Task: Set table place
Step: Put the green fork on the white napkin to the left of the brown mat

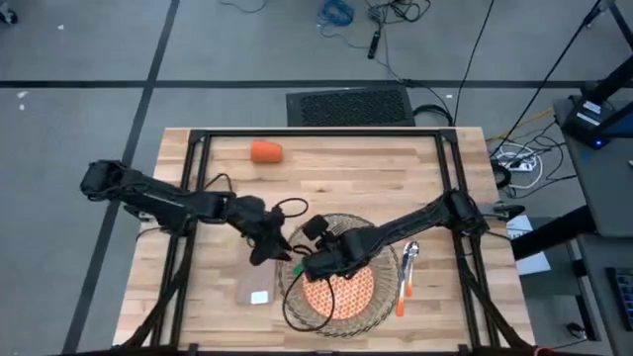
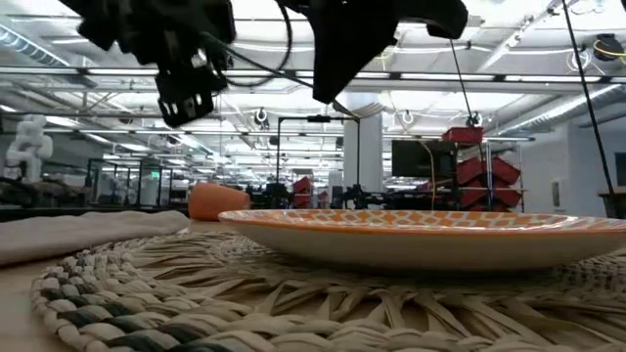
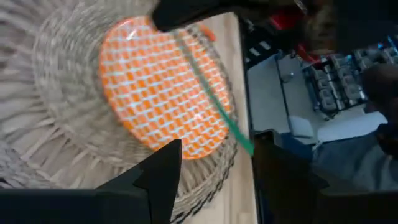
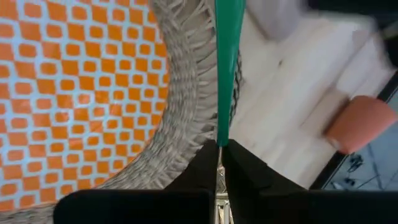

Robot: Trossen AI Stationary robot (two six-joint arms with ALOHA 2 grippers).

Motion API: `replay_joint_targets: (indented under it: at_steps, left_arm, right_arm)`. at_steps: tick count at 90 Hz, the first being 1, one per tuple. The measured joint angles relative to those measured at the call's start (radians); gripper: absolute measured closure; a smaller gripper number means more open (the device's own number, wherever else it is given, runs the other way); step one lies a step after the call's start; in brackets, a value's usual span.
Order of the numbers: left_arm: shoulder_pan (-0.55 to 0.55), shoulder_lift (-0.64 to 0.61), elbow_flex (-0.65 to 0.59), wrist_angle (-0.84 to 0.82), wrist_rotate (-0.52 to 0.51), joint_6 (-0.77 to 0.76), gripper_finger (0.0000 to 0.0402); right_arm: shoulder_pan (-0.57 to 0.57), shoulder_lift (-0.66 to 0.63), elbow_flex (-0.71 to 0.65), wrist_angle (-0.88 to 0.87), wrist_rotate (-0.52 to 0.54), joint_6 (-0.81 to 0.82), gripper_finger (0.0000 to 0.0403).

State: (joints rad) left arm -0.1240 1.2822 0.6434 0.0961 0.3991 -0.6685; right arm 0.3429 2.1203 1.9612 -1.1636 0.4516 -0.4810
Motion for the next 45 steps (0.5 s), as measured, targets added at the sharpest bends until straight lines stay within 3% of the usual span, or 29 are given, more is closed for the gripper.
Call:
replay_joint_targets:
  at_steps: [15, 45]
  left_arm:
    - [0.014, 0.094, 0.0, 0.155, 0.094, -0.045, 0.0215]
    - [0.068, 0.164, 0.0, 0.259, 0.118, -0.086, 0.0215]
  right_arm:
    - [-0.004, 0.022, 0.003, -0.001, 0.022, -0.032, 0.0403]
    - [-0.004, 0.023, 0.003, 0.023, 0.021, -0.056, 0.0403]
